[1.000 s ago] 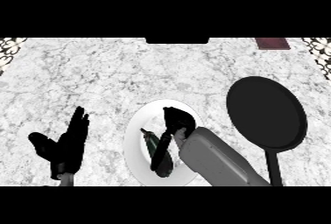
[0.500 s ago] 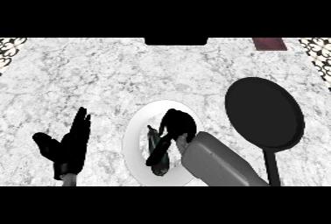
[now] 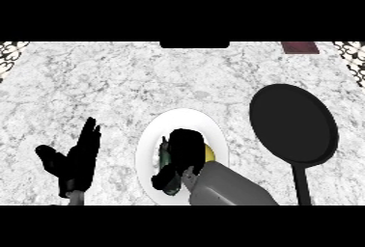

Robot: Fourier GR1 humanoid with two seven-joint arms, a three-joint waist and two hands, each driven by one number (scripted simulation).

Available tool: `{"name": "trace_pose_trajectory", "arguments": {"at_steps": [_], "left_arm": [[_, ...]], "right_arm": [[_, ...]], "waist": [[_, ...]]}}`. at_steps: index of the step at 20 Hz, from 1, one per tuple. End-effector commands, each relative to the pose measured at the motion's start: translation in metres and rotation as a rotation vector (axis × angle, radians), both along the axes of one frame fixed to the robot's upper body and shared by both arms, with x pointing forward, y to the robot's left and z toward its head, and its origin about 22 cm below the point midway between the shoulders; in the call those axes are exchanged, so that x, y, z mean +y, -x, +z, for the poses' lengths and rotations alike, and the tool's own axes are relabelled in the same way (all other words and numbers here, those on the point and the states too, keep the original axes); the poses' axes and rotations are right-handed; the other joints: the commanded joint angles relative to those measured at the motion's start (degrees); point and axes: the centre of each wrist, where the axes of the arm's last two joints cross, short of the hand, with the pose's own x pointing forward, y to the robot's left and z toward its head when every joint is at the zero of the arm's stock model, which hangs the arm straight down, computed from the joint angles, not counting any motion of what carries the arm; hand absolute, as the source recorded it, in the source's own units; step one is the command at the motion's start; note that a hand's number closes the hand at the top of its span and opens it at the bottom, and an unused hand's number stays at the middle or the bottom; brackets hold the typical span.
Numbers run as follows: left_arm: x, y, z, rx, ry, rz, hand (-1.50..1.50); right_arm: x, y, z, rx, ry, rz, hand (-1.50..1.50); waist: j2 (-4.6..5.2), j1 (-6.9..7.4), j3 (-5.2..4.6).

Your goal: Pick the eggplant from the plate and place it in the pan

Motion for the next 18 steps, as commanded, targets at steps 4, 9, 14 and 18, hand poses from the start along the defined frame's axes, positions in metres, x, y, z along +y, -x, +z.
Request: {"name": "trace_pose_trajectory", "arguments": {"at_steps": [4, 9, 14, 18], "left_arm": [[0.006, 0.008, -0.009, 0.071, 0.011, 0.002, 0.00], [0.006, 0.016, -0.012, 0.079, 0.004, 0.018, 0.00], [0.004, 0.015, -0.014, 0.093, 0.020, 0.059, 0.00], [0.014, 0.022, -0.013, 0.085, 0.016, 0.045, 0.00]], "right_arm": [[0.011, 0.032, -0.009, -0.174, 0.086, -0.053, 1.50], [0.026, 0.019, 0.033, -0.501, 0.097, -0.094, 1.50], [0.024, 0.022, 0.068, -0.699, 0.077, -0.212, 1.50], [0.011, 0.015, 0.115, -0.748, 0.013, -0.312, 1.50]], "waist": [[0.69, -0.53, -0.39], [0.26, -0.93, -0.40], [-0.09, -2.71, -0.40], [-0.08, -2.55, -0.38]]}}
